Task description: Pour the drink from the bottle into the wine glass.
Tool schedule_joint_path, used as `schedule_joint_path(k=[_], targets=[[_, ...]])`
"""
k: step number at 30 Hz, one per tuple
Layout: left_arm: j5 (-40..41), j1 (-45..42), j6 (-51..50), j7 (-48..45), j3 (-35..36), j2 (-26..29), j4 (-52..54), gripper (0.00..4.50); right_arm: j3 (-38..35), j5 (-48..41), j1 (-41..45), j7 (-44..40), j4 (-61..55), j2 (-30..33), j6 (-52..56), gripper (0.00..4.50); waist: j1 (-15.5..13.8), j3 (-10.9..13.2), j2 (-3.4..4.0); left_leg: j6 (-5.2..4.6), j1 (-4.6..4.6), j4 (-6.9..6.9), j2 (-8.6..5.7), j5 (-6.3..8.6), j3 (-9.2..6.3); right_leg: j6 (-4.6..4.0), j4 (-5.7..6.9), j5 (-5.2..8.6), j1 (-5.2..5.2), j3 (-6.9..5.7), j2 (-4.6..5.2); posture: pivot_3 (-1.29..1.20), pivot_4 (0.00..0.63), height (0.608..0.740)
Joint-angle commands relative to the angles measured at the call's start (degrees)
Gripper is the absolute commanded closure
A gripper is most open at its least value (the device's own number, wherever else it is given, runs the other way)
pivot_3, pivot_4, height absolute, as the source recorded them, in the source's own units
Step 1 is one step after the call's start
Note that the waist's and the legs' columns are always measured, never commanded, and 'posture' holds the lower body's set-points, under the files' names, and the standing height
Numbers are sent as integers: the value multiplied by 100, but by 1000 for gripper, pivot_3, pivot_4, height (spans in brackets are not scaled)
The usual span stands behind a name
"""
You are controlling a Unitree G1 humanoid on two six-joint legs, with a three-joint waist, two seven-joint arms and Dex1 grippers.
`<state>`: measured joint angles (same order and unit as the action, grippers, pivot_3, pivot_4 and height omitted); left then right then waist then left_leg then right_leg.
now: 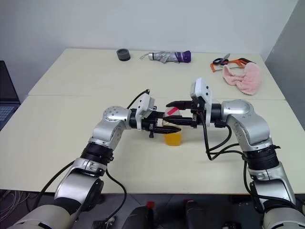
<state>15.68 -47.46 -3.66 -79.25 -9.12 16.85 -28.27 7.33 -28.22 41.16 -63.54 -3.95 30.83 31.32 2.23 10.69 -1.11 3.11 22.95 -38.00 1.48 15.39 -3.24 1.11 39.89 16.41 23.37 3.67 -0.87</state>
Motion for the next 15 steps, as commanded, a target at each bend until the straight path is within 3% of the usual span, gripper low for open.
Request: schedule_joint_path(k=[1, 2, 9, 15], targets=[[83, -170, 98, 21, 82, -2, 250, 2650, -513, -281, -289, 471, -692, -42, 126, 544, -30, 0, 0, 0, 0, -1, 0, 0, 0, 0, 1, 0, 0, 0, 3, 0, 150, 740], [79, -179, 102, 29, 83, -8, 236, 2650, -665, -388, -459, 698, -1020, -70, 216, 247, -36, 0, 0, 0, 1, -3, 0, 0, -1, 1, 2, 0, 0, 0, 3, 0, 150, 740], [70, -182, 133, 44, 89, -15, 191, 2650, -568, 23, -1541, 2256, -2837, -412, 238, 241, -27, 0, 0, 0, -1, -1, -7, 0, 0, 2, 3, 1, 0, 3, -6, 0, 150, 740], [31, -243, 207, 25, 61, -77, 58, 2650, 0, 986, -1764, 3162, -3051, -807, -220, 241, -25, 0, 0, 2, -7, -5, -4, -1, 0, 3, 9, 1, 0, 4, -16, 0, 150, 740]])
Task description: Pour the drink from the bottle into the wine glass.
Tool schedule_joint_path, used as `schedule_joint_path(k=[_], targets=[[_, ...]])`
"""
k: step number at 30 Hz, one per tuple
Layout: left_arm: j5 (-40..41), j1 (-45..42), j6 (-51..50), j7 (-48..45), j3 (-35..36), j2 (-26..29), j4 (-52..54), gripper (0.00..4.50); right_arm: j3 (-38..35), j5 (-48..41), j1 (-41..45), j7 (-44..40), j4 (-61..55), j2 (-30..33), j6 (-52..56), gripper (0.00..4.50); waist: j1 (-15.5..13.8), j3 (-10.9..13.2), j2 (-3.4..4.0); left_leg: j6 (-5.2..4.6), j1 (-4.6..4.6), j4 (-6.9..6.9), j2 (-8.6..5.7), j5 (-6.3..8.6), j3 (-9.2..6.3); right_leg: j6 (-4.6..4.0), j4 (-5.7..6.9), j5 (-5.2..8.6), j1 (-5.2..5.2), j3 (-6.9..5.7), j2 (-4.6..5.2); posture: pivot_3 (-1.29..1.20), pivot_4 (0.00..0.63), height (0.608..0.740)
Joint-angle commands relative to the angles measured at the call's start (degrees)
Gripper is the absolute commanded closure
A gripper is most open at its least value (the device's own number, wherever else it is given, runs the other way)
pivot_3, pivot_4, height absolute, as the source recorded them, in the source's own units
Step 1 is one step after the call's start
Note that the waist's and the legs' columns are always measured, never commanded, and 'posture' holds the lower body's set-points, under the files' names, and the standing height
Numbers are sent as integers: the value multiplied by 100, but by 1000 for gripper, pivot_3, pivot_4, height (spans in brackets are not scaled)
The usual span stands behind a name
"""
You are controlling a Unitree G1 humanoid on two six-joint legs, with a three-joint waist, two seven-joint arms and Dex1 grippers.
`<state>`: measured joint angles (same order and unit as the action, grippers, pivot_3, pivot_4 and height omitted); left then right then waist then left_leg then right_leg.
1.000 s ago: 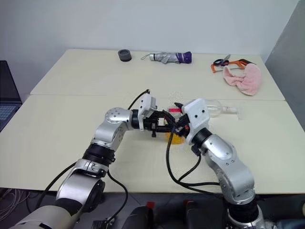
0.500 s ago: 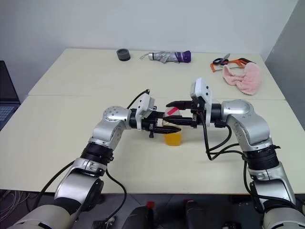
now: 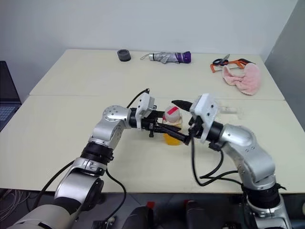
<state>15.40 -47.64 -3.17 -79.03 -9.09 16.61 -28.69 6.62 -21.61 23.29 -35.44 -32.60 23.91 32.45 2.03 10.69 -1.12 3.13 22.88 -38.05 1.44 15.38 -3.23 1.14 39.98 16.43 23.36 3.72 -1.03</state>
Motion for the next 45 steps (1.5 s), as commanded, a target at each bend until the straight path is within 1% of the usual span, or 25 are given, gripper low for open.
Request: schedule_joint_path(k=[1, 7, 12, 30, 45], targets=[[53, -236, 169, 1, 55, -64, 79, 2650, 79, 390, 18, 419, -169, -156, -388, 241, -10, 0, 0, 0, 1, -1, 0, 0, -1, 0, 0, 0, 0, -1, 0, 0, 150, 740], [41, -255, 218, 11, 61, -112, 22, 2650, -93, 518, 24, 655, -52, -220, -457, 241, -16, 0, 0, 0, 3, -1, -2, 0, 1, -1, -3, 0, 0, 0, 3, 0, 150, 740], [44, -232, 226, 28, 74, -121, 31, 2650, -190, 599, -50, 702, 2, -87, -451, 241, -15, 0, 0, 0, 3, 0, -2, 0, 1, -1, -2, 0, 0, 0, 3, 0, 150, 740], [53, -183, 198, 42, 71, -70, 82, 2653, -733, 359, -303, 728, -74, 317, -336, 241, -14, 0, 0, -1, 3, 0, -2, 0, 0, -1, -2, -1, 0, 0, 2, 0, 150, 740], [61, -188, 191, 42, 68, -61, 81, 2658, -778, 190, -494, 702, -201, 483, -276, 241, -14, 0, 0, -1, 3, 0, -2, 0, 1, -1, -2, -1, 0, 1, 2, 0, 150, 740]])
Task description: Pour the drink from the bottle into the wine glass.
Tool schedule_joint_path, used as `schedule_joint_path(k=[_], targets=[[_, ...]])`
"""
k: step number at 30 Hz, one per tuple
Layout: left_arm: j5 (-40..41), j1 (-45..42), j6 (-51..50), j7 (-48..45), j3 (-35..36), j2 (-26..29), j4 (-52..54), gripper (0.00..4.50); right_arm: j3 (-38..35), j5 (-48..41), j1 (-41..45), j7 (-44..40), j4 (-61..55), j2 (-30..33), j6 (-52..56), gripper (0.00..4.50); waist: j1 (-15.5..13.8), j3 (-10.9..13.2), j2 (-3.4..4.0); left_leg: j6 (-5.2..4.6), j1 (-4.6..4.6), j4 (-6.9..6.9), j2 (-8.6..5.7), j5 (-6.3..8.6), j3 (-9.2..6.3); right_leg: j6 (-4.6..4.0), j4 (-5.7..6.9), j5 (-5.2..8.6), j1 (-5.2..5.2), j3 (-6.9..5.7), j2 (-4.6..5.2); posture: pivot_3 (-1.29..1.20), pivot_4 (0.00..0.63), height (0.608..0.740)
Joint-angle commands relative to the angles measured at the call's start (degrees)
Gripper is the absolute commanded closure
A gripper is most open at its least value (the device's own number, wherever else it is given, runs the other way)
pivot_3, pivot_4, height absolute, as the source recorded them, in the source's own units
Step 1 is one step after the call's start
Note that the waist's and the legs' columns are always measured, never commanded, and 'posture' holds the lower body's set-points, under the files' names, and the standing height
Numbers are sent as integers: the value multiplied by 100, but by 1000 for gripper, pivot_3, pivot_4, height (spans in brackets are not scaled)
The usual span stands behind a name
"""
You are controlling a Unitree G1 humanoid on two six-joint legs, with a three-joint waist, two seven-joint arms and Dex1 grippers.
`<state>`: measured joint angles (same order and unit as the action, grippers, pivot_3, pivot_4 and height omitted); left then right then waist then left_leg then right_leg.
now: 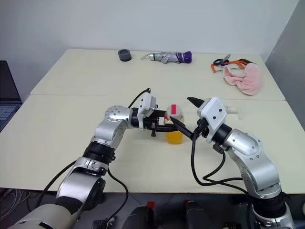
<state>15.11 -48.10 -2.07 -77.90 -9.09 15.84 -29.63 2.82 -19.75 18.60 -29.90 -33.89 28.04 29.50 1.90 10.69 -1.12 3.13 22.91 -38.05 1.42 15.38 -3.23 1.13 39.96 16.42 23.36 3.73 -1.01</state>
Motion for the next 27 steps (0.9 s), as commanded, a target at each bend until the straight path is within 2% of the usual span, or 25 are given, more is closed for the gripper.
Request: schedule_joint_path(k=[1, 27], targets=[[91, -141, 82, -72, 67, 17, 175, 2658, -399, 2, -28, 150, -71, 75, 17, 241, 0, 0, 0, 0, 0, 0, 0, 0, 0, 0, 0, 0, 0, 0, 0, 0, 150, 740], [85, -135, 74, -75, 92, 18, 175, 2659, -516, -284, -205, -190, -213, 370, 175, 241, 0, 0, 0, 0, 0, 0, 0, 0, 0, 0, 0, 0, 0, 0, 0, 0, 150, 740]])
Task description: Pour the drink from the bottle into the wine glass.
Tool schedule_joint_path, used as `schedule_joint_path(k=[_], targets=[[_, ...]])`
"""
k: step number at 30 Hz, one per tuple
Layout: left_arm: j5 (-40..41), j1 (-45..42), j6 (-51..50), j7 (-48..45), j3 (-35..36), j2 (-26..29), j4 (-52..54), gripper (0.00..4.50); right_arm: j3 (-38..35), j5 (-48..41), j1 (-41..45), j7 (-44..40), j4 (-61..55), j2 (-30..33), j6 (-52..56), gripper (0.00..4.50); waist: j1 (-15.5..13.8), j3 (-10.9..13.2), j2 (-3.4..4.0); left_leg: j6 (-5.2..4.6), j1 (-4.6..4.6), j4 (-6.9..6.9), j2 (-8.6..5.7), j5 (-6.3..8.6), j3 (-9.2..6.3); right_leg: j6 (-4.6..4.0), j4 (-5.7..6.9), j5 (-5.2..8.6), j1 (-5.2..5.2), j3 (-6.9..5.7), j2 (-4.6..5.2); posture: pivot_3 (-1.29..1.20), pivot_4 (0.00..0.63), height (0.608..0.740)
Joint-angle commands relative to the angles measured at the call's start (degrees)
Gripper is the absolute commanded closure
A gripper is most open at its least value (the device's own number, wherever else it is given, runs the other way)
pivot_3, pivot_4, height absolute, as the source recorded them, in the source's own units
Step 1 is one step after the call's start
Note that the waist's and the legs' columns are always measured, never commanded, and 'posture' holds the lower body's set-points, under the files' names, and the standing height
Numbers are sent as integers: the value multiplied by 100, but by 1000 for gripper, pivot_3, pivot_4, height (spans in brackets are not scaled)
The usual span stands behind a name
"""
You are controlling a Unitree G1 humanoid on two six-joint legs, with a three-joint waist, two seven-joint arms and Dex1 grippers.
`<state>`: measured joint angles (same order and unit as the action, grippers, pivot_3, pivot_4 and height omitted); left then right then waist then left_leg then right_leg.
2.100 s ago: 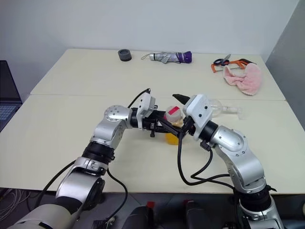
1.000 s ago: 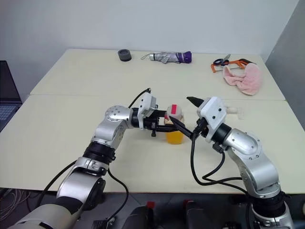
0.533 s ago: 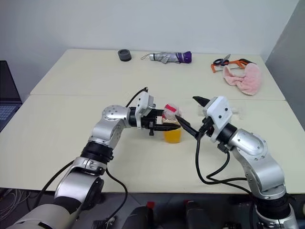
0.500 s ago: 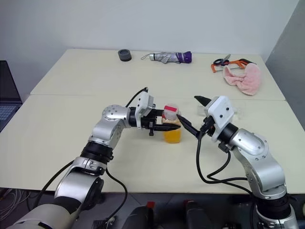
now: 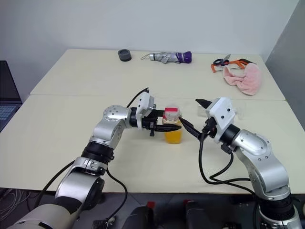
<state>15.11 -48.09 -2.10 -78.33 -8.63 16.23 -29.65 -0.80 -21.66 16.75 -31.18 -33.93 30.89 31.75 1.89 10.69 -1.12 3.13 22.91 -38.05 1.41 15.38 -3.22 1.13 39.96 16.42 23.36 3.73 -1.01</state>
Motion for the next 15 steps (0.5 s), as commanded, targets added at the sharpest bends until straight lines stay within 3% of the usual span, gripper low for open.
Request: schedule_joint_path(k=[1, 8, 15], targets=[[86, -135, 82, -35, 50, -18, 170, 2659, -160, -92, -37, -93, -195, 114, -56, 241, -1, 0, 0, 0, 0, 0, 0, 0, 0, 0, 0, 0, 0, 0, 0, 0, 150, 740], [85, -170, 89, -42, 64, -2, 141, 2659, -239, -243, -145, -336, -214, 300, -31, 241, -1, 0, 0, 0, 0, 0, 0, 0, 0, 0, 0, 0, 0, 0, 0, 0, 150, 740], [92, -148, 89, -37, 68, 7, 182, 2659, -274, -1122, -24, -530, -453, 319, 492, 241, -1, 0, 0, 0, 0, 0, 0, 0, 0, 0, 0, 0, -1, 0, 0, 0, 150, 740]])
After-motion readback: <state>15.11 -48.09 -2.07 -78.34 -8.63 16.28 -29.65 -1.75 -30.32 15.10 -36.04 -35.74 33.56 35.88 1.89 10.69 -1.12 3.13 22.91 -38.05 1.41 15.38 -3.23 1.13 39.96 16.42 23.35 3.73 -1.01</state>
